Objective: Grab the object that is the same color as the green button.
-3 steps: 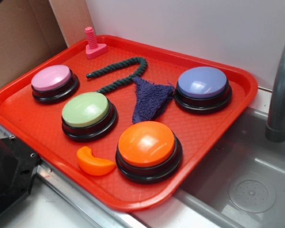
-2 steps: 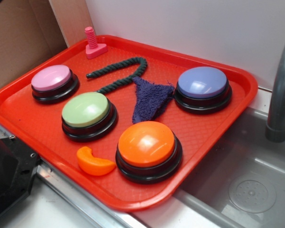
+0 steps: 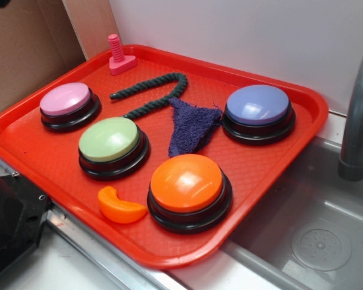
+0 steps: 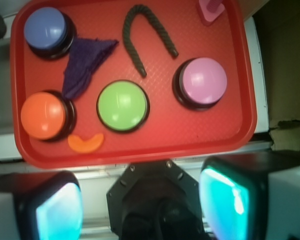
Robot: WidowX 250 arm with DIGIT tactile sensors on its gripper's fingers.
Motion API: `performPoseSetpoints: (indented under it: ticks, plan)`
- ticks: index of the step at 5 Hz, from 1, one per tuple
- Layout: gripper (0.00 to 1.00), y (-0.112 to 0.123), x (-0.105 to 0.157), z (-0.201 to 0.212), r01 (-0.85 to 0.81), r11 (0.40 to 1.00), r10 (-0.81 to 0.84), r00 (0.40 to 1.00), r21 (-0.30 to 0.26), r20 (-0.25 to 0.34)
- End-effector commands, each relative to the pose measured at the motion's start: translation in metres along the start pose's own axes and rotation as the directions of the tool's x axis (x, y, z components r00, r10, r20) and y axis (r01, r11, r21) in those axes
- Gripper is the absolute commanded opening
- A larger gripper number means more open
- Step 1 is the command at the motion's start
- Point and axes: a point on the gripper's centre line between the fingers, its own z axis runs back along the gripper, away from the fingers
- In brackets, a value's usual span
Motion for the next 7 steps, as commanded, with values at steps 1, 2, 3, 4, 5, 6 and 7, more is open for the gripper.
performPoseSetpoints:
  ticks: [1,2,3,4,5,6,7]
  plan:
    - [1.00,0.013,0.042,0.019,-0.051,0.997,0.053,0.998,-0.059,0.025]
    - [1.00,0.017,0.062,0.020,-0.062,0.997,0.062,0.998,-0.043,0.007]
    - [1.00,0.021,0.084,0.019,-0.015,1.000,0.016,1.000,-0.027,0.004]
    - [1.00,0.031,0.107,0.003,0.070,0.997,-0.070,0.998,-0.026,-0.008]
    - [1.00,0.045,0.116,-0.015,0.099,0.995,-0.100,0.995,-0.033,-0.029]
    - [1.00,0.058,0.123,-0.044,0.201,0.980,-0.201,0.978,-0.004,-0.050]
    - [1.00,0.058,0.131,-0.060,0.274,0.962,-0.273,0.960,0.009,-0.064]
